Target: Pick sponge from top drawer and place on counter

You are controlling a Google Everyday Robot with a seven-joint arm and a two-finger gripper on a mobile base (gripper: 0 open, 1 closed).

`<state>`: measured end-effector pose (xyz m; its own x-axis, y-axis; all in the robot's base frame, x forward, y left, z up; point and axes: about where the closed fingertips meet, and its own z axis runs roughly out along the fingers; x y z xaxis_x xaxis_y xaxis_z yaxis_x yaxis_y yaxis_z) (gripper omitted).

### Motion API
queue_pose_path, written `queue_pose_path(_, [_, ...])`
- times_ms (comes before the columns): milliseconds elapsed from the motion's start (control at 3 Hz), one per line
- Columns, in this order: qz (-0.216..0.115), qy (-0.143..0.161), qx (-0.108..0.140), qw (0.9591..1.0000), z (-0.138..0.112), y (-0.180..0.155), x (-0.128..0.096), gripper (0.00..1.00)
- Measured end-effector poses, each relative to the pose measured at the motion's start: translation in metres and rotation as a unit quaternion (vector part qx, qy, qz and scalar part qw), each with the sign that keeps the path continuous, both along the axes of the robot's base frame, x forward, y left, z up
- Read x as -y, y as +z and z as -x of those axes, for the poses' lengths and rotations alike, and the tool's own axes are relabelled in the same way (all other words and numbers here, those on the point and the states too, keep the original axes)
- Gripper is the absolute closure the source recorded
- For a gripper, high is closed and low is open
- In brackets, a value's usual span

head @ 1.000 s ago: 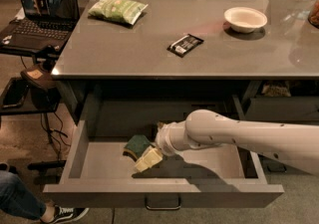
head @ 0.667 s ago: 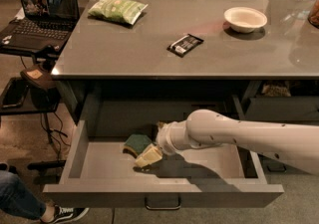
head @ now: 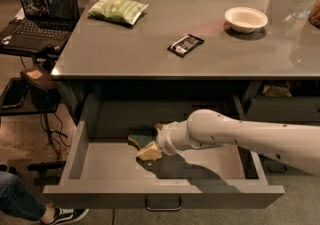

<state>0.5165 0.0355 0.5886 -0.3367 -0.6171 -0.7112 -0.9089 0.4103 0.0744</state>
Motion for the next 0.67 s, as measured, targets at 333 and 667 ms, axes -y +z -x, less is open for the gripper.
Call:
queue_pose_path(333, [0.000, 0.000, 0.000, 1.0000, 0.000, 0.006, 0.000, 0.88])
queue_pose_path(667, [0.021, -0.038, 0.025, 0.9987, -0.014, 0.049, 0.051, 1.00])
